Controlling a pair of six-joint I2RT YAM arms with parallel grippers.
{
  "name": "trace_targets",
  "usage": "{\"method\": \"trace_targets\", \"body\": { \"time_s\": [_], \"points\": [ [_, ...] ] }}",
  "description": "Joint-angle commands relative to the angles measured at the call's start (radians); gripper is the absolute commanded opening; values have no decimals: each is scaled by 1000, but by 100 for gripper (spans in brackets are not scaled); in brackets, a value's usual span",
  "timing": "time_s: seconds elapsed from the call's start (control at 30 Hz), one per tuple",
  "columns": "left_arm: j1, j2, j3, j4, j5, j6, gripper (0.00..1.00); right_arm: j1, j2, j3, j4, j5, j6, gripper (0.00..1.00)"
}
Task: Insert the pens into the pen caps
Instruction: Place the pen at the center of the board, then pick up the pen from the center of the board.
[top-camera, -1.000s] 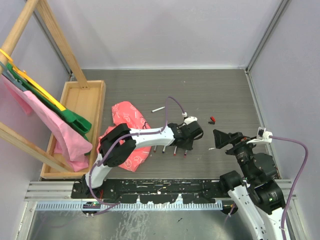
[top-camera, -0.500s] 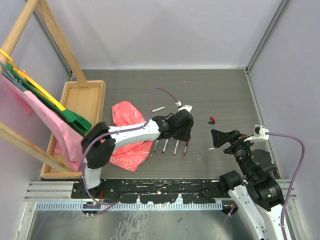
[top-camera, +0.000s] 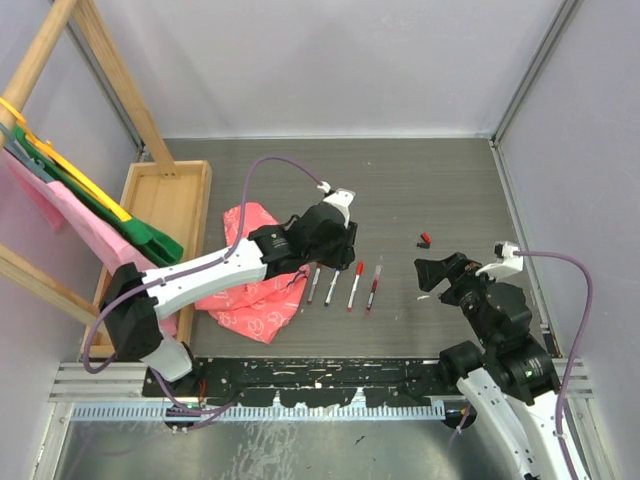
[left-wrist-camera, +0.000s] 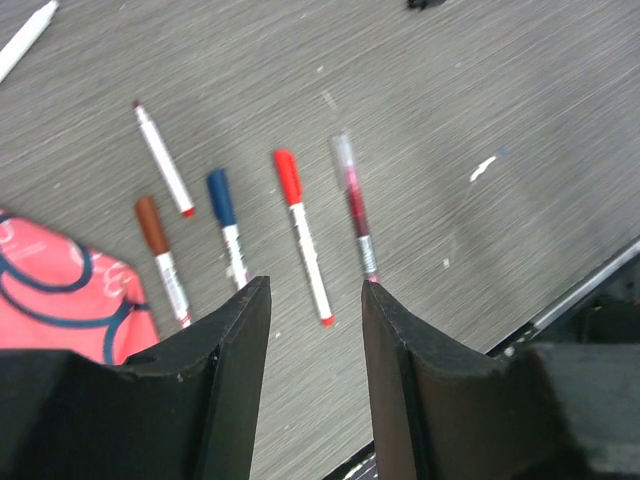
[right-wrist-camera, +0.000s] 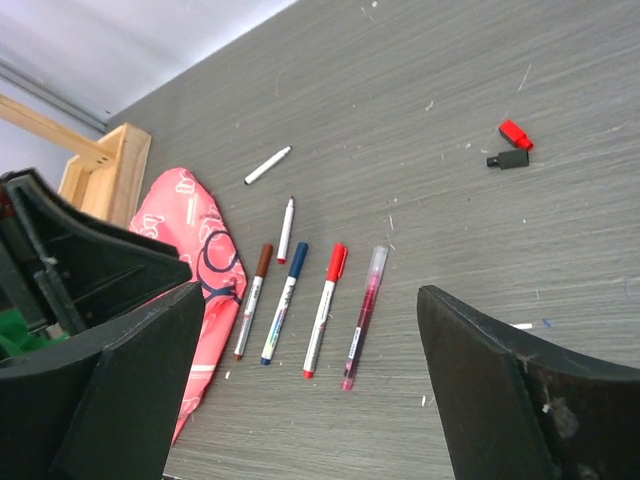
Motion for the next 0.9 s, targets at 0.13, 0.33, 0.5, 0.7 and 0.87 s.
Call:
{"method": "trace_targets", "body": {
  "time_s": [0.13,0.33,0.5,0.7,0.87],
  "points": [
    [147,-115,-117,28,71,98,35,-6,66,-7,32,3,29,92],
    [279,19,16,-32,127,258,39,-4,93,-9,32,-30,32,92],
    [359,185,183,-109,215,387,44,-4,121,-4,28,-74,27,91],
    [421,369,377,-237,395,570,48,-5,144,-1,23,-112,20,91],
    [440,492,503,-325,406,656,47,-4,162,-2,19,-139,7,91]
  ]
}}
